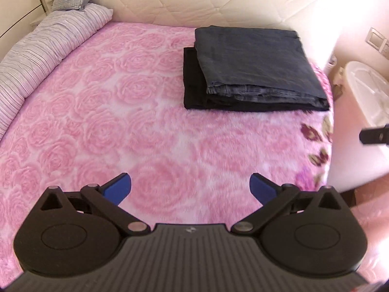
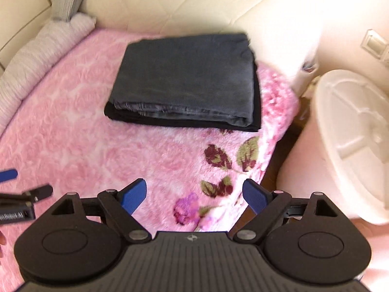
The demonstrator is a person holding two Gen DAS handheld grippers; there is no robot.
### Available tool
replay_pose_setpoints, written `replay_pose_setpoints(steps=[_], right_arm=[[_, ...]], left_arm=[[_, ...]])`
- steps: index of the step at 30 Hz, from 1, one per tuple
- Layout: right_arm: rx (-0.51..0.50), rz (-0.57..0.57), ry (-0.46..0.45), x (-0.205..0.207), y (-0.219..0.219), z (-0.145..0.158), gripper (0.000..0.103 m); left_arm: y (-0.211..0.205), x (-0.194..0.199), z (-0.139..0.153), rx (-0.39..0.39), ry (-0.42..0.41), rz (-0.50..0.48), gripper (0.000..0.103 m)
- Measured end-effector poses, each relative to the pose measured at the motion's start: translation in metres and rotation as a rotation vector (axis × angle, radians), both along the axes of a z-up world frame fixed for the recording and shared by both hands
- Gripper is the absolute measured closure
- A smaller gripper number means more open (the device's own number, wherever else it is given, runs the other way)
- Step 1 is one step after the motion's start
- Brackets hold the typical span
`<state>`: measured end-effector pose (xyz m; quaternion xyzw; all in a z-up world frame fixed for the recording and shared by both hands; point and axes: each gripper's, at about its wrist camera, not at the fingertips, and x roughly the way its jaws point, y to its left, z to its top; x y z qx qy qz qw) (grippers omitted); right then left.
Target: Fold clothes
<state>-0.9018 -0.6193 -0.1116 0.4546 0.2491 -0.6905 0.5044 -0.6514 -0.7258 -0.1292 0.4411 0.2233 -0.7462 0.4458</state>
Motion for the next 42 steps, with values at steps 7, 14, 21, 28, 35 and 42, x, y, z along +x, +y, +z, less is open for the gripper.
replay_pose_setpoints(steps=[7, 14, 21, 28, 35, 42], right_arm=[[-0.07, -0.057, 0.021, 0.026, 0.032, 0.045, 0.015], [-0.142, -0.091, 0.033, 0.033, 0.048, 0.075, 0.014], [-0.186, -0.086, 0.055, 0.028, 0.051, 0.094, 0.015], [-0.205, -0.079, 0.079, 0.021, 0.053, 0.102, 0.014], [-0.205, -0.069, 0.088, 0.019, 0.057, 0.103, 0.015], [-0.211, -0.074, 0.083, 0.021, 0.063, 0.102, 0.014]], left_arm=[[0.027, 0.016, 0.033, -0.018, 0.01, -0.048, 0.001], [0.04, 0.007, 0.06, -0.046, 0.063, -0.063, 0.001], [0.044, -0.012, 0.078, -0.066, 0.091, -0.055, 0.001], [0.046, -0.027, 0.088, -0.08, 0.117, -0.039, 0.001], [0.052, -0.033, 0.089, -0.085, 0.109, -0.033, 0.001], [0.057, -0.035, 0.088, -0.09, 0.097, -0.031, 0.001]])
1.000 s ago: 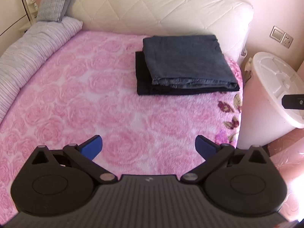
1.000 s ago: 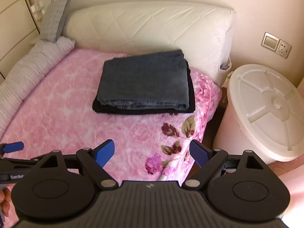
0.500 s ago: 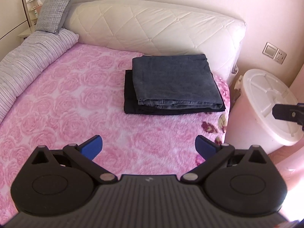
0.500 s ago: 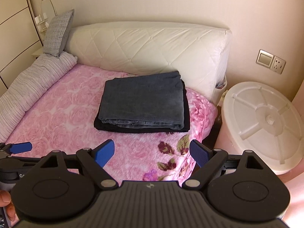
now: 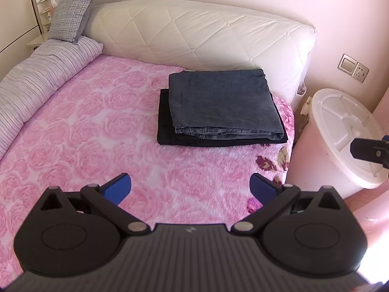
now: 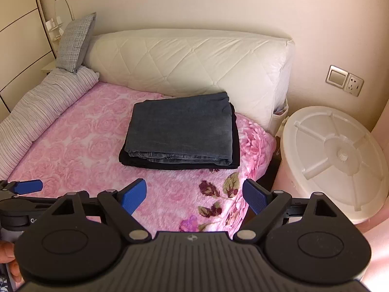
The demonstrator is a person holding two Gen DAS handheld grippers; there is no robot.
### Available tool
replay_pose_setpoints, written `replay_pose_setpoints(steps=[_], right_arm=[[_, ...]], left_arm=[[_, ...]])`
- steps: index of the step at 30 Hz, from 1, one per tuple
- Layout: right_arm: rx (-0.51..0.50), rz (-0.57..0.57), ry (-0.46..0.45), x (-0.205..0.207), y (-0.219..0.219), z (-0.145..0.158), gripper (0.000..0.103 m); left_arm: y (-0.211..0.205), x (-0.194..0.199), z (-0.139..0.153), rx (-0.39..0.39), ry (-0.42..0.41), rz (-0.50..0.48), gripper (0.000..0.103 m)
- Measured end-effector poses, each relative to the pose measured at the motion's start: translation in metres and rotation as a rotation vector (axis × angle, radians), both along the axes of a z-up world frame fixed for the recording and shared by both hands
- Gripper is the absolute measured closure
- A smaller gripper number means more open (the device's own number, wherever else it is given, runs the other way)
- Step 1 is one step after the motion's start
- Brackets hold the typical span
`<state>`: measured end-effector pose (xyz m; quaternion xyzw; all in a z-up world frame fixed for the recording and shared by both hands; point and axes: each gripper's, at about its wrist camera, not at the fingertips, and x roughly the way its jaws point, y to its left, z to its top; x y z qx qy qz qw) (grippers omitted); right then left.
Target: Fold clothes
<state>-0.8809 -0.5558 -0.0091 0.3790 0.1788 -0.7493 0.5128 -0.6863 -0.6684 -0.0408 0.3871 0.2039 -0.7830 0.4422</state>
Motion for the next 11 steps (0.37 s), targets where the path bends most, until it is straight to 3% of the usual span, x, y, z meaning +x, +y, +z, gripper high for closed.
replay_pose_setpoints(steps=[11], right_arm=[[-0.002, -0.006, -0.004, 0.0013, 0.0063, -0.0001, 0.014]], left_arm=[[0.0072, 0.0001, 0.0018, -0.015, 0.019, -0.007, 0.001]])
